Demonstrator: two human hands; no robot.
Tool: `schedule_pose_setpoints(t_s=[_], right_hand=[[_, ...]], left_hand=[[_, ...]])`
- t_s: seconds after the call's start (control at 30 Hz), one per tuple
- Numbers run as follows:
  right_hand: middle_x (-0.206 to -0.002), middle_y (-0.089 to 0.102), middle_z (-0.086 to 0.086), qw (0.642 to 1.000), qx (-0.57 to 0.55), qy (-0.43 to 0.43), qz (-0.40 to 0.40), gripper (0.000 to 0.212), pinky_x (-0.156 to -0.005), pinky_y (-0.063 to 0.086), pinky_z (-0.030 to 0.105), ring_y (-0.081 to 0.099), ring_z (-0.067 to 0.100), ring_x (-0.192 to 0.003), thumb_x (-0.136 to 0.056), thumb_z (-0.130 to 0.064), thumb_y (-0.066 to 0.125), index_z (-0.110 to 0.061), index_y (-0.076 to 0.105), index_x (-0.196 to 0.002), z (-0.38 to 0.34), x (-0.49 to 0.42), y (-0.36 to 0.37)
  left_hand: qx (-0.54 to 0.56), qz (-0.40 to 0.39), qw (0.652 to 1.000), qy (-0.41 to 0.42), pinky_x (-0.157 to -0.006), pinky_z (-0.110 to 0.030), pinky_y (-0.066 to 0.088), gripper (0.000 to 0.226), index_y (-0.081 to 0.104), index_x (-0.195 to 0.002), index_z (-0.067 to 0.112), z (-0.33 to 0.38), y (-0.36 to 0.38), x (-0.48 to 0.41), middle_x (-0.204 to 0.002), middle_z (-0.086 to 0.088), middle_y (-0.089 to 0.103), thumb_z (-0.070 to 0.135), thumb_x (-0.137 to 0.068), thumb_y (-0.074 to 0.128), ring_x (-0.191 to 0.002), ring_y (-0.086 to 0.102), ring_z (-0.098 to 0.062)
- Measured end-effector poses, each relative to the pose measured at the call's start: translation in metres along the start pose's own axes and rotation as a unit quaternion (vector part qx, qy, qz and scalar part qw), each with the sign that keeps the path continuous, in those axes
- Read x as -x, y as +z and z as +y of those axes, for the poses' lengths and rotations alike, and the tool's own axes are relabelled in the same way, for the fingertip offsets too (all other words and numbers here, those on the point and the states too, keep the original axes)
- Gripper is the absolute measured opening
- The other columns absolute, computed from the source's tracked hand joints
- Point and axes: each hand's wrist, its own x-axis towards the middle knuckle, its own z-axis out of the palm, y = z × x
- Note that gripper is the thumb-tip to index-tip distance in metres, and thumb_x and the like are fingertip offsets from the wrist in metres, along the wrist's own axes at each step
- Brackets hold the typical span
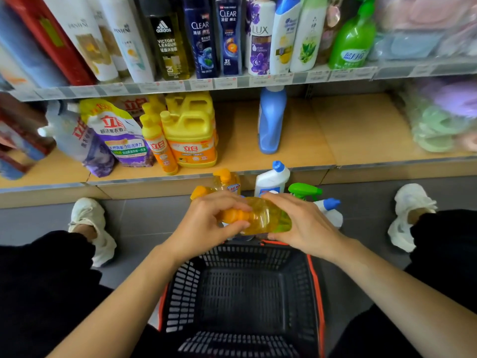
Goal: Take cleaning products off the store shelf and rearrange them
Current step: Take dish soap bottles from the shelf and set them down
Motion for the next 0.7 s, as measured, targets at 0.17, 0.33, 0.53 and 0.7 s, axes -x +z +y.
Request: schedule_pose_setpoints(t_s=[0.17,0.33,0.53,0.7], right_hand=[[-0.135,0.06,-0.016,0.987,-0.134,0.067,-0.048,0.09,-0.105,0.05,0.04,0.056,0.003,-0.125,-0.066,-0.038,0.091,-0.036,0.046,-0.144,0.004,-0.001,0.0],[-0.132,0.066,0.003,0.918,-0.369,0.093,-0.111,0.082,-0.102,0.052,0.049,0.064,0.023,-0.123,-0.069,-0.013,0.092,-0.022,0.052,-0.14,-0.005,-0.004,-0.012],[-0.141,0.051,0.033,0.796,-0.559,0.097,-0.21,0.089,-0.109,0.04,0.062,0.049,0.05,-0.131,-0.071,-0.019,0.089,0.002,0.042,-0.143,-0.016,-0.008,-0.017],[-0.14,0.054,0.029,0.788,-0.579,0.102,-0.182,0.085,-0.108,0.044,0.058,0.051,0.047,-0.131,-0.072,-0.019,0.089,-0.002,0.045,-0.143,-0.02,-0.008,-0.012]], left_hand=[[0.096,0.056,0.993,-0.047,-0.086,-0.02,0.053,0.036,0.072,-0.116,0.016,-0.002,0.012,0.001,-0.109,0.01,0.074,0.021,-0.082,0.082,-0.106,0.068,-0.007],[0.35,0.042,0.924,-0.147,-0.085,-0.034,0.057,0.048,0.068,-0.118,0.013,0.002,0.007,-0.013,-0.114,-0.007,0.074,0.031,-0.077,0.084,-0.105,0.068,-0.02],[0.515,-0.07,0.843,-0.135,-0.096,-0.043,0.054,0.062,0.066,-0.128,0.017,0.013,-0.001,-0.021,-0.128,-0.013,0.069,0.046,-0.076,0.084,-0.121,0.063,-0.03],[0.497,0.03,0.856,-0.141,-0.087,-0.037,0.057,0.055,0.063,-0.127,0.005,0.018,0.005,-0.022,-0.113,-0.011,0.073,0.033,-0.082,0.081,-0.106,0.069,-0.026]])
